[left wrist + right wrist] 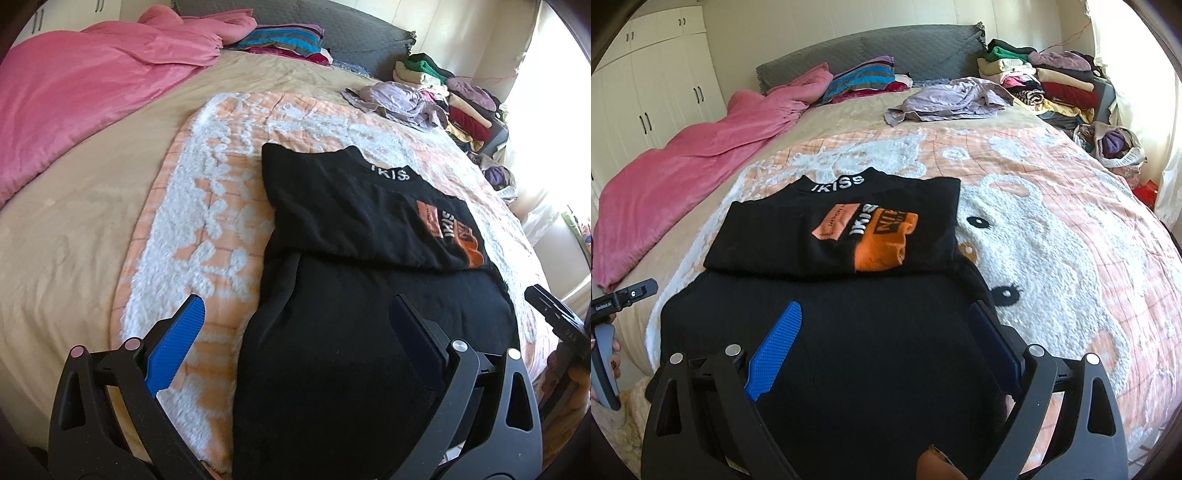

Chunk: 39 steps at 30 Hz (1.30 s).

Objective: Fold small clothes

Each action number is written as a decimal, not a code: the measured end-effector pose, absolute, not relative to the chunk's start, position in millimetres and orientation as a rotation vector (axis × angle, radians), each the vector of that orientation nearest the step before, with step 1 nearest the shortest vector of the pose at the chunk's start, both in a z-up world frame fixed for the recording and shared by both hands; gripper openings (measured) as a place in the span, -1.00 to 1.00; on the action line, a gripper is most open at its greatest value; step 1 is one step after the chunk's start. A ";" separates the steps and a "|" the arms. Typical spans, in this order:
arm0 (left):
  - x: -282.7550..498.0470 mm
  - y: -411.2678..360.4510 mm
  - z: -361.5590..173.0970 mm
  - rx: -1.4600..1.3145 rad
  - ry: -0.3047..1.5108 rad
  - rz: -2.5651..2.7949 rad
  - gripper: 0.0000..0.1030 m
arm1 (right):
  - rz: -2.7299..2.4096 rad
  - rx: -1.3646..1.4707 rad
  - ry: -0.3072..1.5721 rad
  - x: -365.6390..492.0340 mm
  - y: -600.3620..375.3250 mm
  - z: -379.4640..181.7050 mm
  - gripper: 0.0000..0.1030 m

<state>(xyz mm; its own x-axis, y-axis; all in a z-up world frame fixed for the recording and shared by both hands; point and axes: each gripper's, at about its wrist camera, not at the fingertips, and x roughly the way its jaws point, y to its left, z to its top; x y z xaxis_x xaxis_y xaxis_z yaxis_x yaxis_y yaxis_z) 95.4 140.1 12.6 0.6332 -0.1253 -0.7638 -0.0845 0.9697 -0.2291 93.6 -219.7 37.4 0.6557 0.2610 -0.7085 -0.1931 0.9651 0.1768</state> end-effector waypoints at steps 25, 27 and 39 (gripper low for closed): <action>24.1 150.0 -27.2 -0.281 0.989 -0.009 0.80 | 0.257 0.089 0.876 43.4 -245.6 13.1 0.77; 20.2 151.6 -29.5 -0.294 0.996 -0.014 0.66 | 0.260 0.089 0.875 41.0 -246.5 13.0 0.77; 0.4 147.4 -41.2 -0.295 1.041 -0.027 0.30 | 0.275 0.086 0.910 23.1 -252.7 0.2 0.77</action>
